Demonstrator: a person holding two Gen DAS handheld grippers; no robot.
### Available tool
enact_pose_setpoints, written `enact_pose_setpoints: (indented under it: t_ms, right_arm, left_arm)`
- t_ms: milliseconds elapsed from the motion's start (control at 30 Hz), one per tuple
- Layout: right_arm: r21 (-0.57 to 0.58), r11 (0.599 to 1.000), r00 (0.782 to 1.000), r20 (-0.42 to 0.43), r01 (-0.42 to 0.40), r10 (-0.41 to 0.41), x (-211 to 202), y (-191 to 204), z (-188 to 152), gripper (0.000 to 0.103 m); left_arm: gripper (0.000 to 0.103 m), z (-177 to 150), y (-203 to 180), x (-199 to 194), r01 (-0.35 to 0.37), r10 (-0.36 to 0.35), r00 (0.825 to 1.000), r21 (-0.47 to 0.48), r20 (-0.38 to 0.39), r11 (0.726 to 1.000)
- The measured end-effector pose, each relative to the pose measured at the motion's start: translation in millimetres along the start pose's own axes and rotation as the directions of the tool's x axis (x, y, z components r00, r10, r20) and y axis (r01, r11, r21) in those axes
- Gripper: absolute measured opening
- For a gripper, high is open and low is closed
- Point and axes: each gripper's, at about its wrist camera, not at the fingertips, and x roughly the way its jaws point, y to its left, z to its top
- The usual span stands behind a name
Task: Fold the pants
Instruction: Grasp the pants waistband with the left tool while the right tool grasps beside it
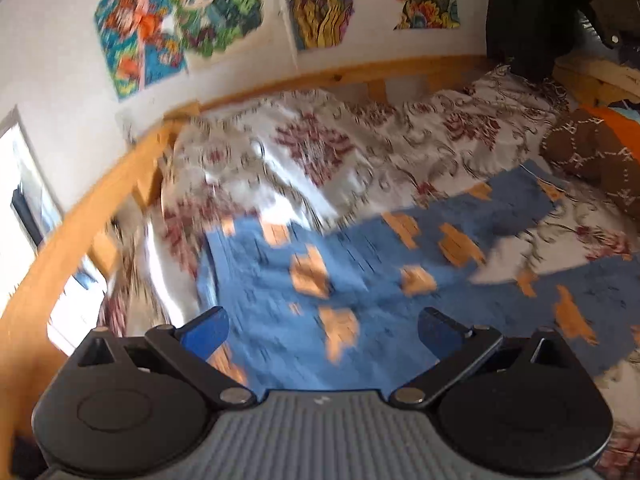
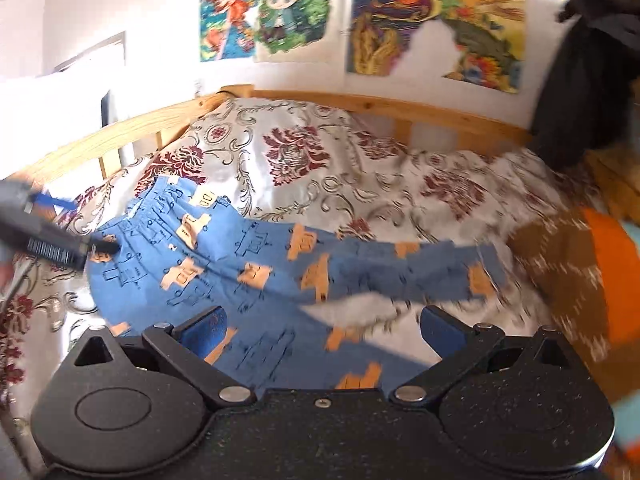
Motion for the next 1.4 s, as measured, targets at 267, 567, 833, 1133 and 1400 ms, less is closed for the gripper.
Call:
enact_pose_setpoints:
  t_ms: [267,567,833,1133,1400]
  right_arm:
    - [0.003,0.998,0.997,-0.041,-0.071,0.071,151,-66,48,0.102]
    - [0.029,0.972,0.958,-0.167,-0.233,0.234,298,-112,104,0.102]
    - [-0.045,0.942,0.893,-0.336,-0.334,0.3,366,-115,103,0.083]
    - [-0.05,0.921,0.862,-0.376,-0.386,0.341,374,-111,94,0.036]
    - [-0.089,0.949,0.919,-0.292,-0.301,0.264,363,-105,102,0.002]
  left_arm:
    - [0.103,70,30,147,0.146,-0.147,0.989,0.084,0.003,0.986]
    - [0.098,103,2,287,0.414,-0.384,0.908,0.226,-0.166,0.882]
    - [0.066,106,-9,341,0.542,-0.461,0.825,0.228,-0.328,0.809]
    - [0.004,99,-39,338,0.544,-0.429,0.834,0.392,-0.346,0.742]
    - [0.002,111,-58,332,0.368,-0.29,0.928,0.447,-0.234,0.815]
